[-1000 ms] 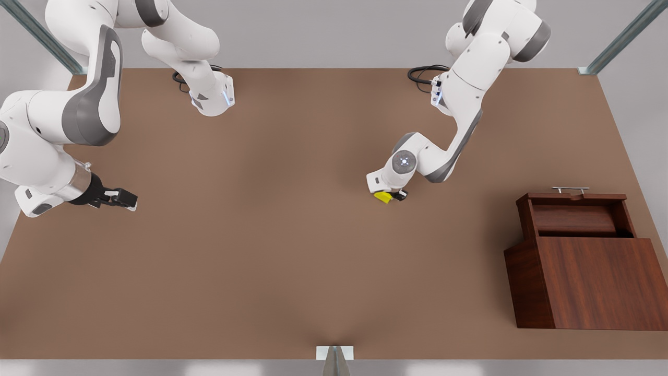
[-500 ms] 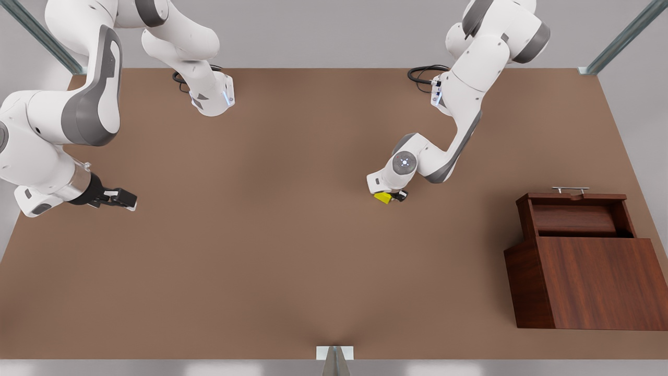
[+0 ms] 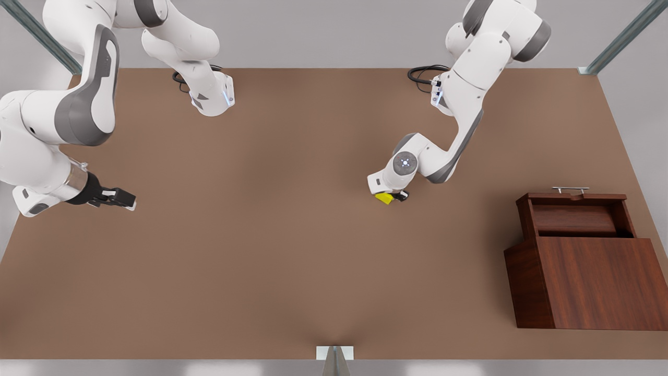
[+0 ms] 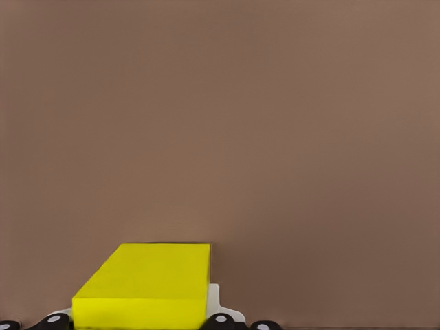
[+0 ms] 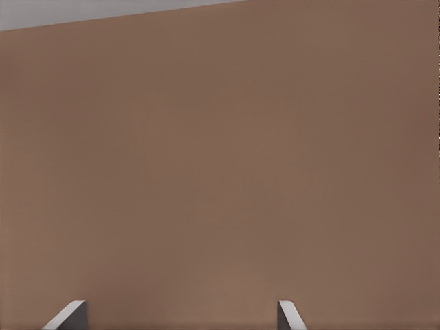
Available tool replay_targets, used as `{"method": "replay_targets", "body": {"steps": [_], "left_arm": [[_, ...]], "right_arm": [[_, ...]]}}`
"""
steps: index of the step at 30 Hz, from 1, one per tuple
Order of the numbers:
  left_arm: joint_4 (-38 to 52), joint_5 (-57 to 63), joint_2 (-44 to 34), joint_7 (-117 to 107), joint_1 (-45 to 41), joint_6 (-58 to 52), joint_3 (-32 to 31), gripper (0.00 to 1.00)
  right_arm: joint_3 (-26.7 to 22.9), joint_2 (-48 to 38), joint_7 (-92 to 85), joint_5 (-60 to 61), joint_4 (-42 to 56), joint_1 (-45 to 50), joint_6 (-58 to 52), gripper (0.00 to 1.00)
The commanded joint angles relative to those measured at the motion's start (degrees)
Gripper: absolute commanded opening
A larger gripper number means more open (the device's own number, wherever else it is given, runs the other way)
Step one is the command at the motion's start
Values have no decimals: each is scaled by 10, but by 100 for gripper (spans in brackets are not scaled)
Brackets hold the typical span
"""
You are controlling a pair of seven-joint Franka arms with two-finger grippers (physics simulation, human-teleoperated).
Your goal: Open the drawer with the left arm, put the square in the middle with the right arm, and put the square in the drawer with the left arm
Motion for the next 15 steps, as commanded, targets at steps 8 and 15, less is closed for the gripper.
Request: {"method": "replay_targets", "body": {"steps": [8,15], "left_arm": [[0,0,10,0,0,8,0,73],[0,0,9,1,0,8,1,68]], "right_arm": [[0,1,0,1,0,-3,-1,100],[0,3,0,1,1,-4,-1,100]]}}
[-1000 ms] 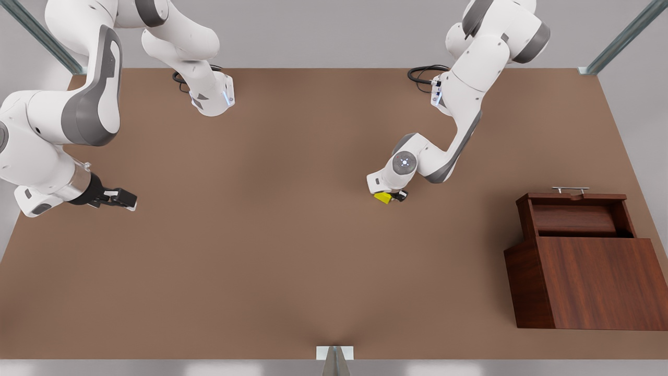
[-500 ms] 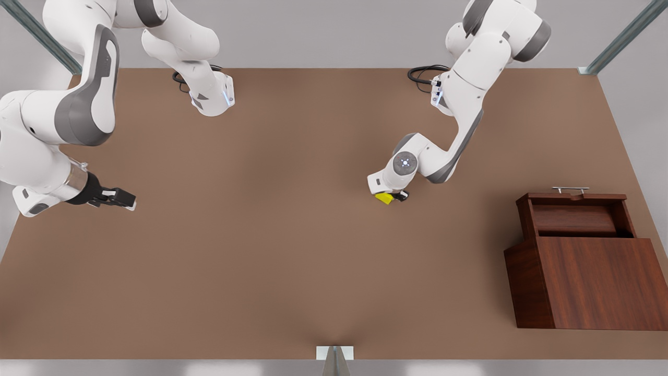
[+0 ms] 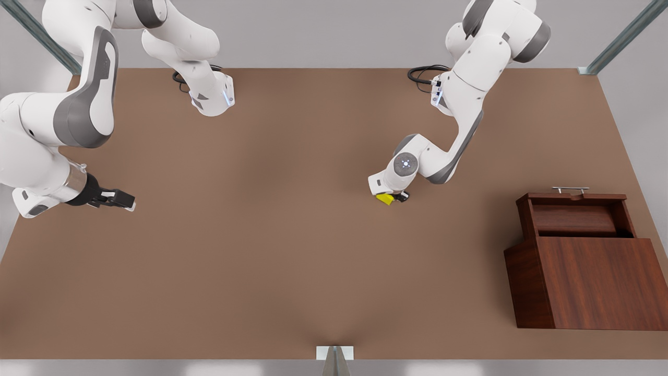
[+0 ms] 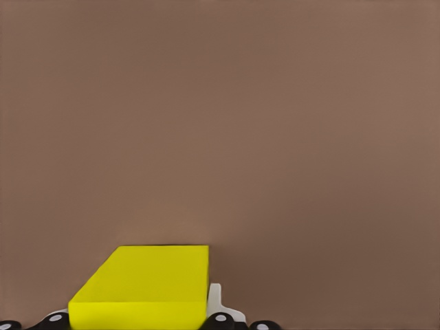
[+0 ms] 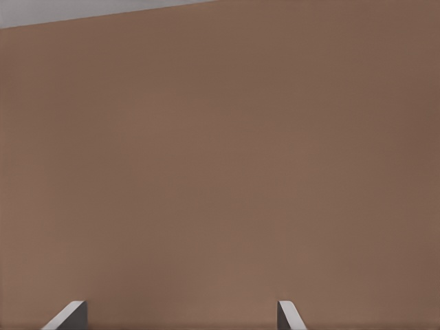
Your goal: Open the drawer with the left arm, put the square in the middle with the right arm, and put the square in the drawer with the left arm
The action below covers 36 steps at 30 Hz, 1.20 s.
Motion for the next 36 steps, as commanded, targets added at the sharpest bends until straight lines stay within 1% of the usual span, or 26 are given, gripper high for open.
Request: {"method": "replay_targets", "body": {"steps": [1,7,9,10,12,16,18,19,20,23,26,28,29,31,33,35,36], "left_arm": [[0,-4,0,0,0,-1,0,68],[0,-8,-40,-3,4,-19,9,68],[0,-11,-91,0,11,-89,25,68],[0,-11,-108,-4,18,-106,26,68],[29,-11,-135,-9,27,-172,49,68],[55,-7,-191,-10,105,-231,93,68],[74,-9,-224,-9,120,-268,148,68],[93,-8,-227,-7,135,-289,159,68],[94,-6,-228,-2,141,-298,174,68],[95,-5,-232,0,198,-305,176,69],[127,-4,-201,54,271,-297,176,71],[140,-4,-183,101,300,-294,176,71],[143,-3,-176,109,300,-294,176,71],[179,-3,-144,125,322,-293,176,71],[203,-1,-123,125,326,-293,176,71],[204,0,-113,125,333,-292,176,72],[204,15,-111,124,333,-292,176,89]], "right_arm": [[0,0,0,0,0,0,0,100],[0,0,-1,5,-1,-6,0,100],[0,1,-1,5,-1,-6,0,100],[0,1,-1,5,0,-6,0,100],[0,1,-1,9,-1,-6,0,100],[0,1,-1,9,0,-6,0,100],[-1,-11,0,5,-17,-8,-23,100],[-1,-21,0,4,-27,-7,-25,100],[0,-21,5,-6,-24,-3,-27,100],[0,-18,4,-4,-22,-6,-23,100],[0,-16,3,-2,-22,-7,-23,100],[0,-15,3,-1,-21,-7,-22,100],[0,-15,3,-2,-22,-7,-22,100],[0,-15,3,-1,-21,-7,-22,100],[-1,-15,3,-1,-21,-7,-22,100],[-1,-15,2,-1,-21,-7,-22,100],[-1,-14,3,-1,-21,-7,-22,100]]}}
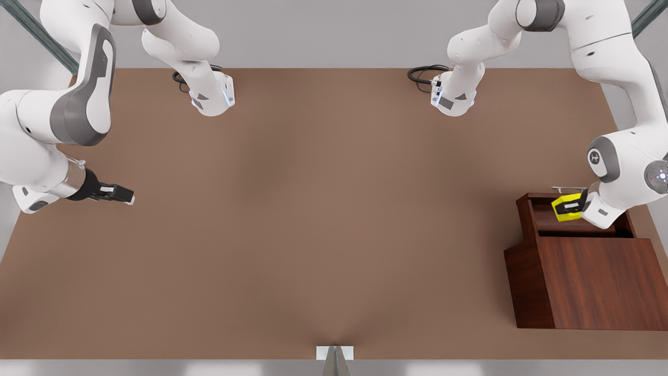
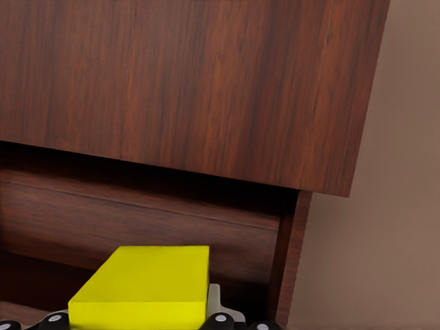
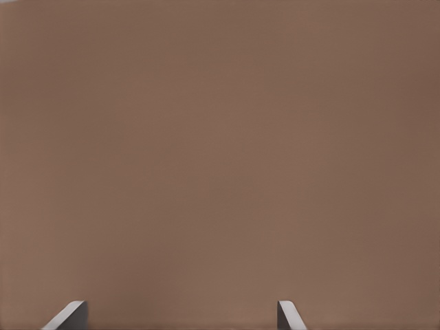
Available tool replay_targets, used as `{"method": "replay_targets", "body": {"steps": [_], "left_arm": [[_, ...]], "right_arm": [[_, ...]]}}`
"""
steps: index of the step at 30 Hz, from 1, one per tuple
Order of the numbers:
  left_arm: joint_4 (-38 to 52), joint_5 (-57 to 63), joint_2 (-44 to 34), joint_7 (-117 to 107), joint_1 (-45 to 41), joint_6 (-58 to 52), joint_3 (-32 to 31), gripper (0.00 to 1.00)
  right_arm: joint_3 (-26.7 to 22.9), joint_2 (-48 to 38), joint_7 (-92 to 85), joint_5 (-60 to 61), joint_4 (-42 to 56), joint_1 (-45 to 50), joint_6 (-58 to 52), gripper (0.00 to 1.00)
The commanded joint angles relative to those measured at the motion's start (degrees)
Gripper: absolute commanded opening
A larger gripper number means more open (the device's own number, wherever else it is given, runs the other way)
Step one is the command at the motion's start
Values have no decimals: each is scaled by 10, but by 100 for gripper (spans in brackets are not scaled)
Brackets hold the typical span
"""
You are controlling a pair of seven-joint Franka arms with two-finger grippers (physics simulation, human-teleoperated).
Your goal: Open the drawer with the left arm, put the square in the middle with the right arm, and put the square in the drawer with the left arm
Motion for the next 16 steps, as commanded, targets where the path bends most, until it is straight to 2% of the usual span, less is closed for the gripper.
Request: {"method": "replay_targets", "body": {"steps": [1,6,8,9,11,16], "left_arm": [[0,11,1,0,0,1,0,100],[6,27,6,-1,1,4,0,100],[70,27,-5,29,-6,-105,-46,100],[131,26,-3,153,-53,-187,-61,100],[161,27,-32,154,-152,-211,-55,100],[213,24,-24,154,-185,-256,-57,100]], "right_arm": [[0,0,0,-1,0,0,0,100],[0,1,-1,0,0,-4,1,100],[0,2,-1,0,4,-4,1,100],[0,2,-1,0,4,-4,0,100],[0,2,-1,0,4,-4,1,100],[0,3,-1,1,4,-4,1,100]]}}
